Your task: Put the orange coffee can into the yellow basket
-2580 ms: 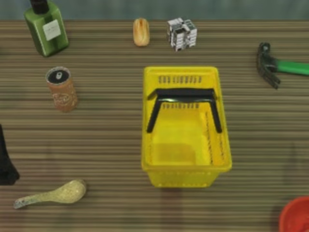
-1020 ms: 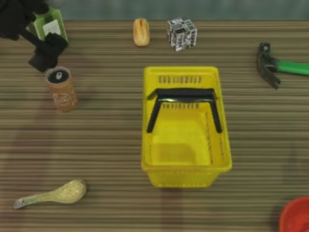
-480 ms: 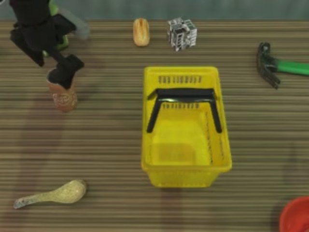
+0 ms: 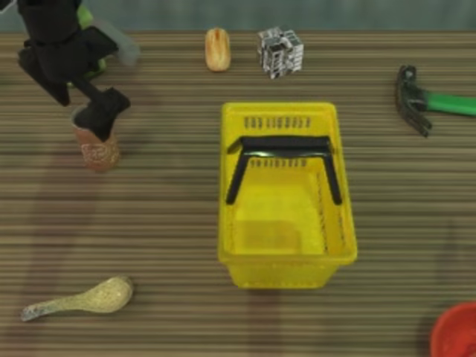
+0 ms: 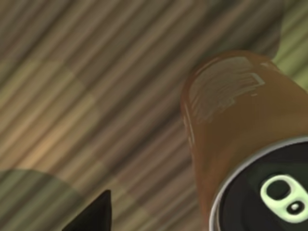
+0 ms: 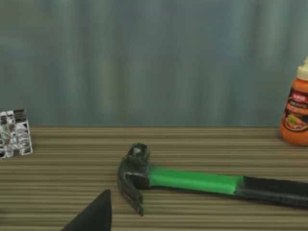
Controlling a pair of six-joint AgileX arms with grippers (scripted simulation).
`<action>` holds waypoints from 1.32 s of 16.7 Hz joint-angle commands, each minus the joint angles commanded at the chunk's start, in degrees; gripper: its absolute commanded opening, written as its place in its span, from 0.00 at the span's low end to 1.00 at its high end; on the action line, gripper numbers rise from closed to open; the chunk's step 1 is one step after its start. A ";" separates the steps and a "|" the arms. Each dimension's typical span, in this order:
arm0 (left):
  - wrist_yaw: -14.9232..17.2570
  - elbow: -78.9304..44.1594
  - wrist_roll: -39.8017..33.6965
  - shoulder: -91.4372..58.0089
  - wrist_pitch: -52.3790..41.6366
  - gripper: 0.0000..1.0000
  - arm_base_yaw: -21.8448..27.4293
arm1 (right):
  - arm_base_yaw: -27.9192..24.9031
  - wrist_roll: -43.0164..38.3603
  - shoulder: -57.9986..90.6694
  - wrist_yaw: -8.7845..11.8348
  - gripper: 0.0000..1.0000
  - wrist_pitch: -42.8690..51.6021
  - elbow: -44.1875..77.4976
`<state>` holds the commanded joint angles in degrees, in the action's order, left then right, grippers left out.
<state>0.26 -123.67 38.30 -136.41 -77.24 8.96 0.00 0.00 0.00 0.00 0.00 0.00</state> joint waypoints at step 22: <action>0.01 8.69 0.15 -0.86 9.57 0.10 -0.13 | 0.00 0.00 0.00 0.00 1.00 0.00 0.00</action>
<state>0.27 -114.98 38.45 -137.27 -67.68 8.83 0.00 0.00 0.00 0.00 0.00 0.00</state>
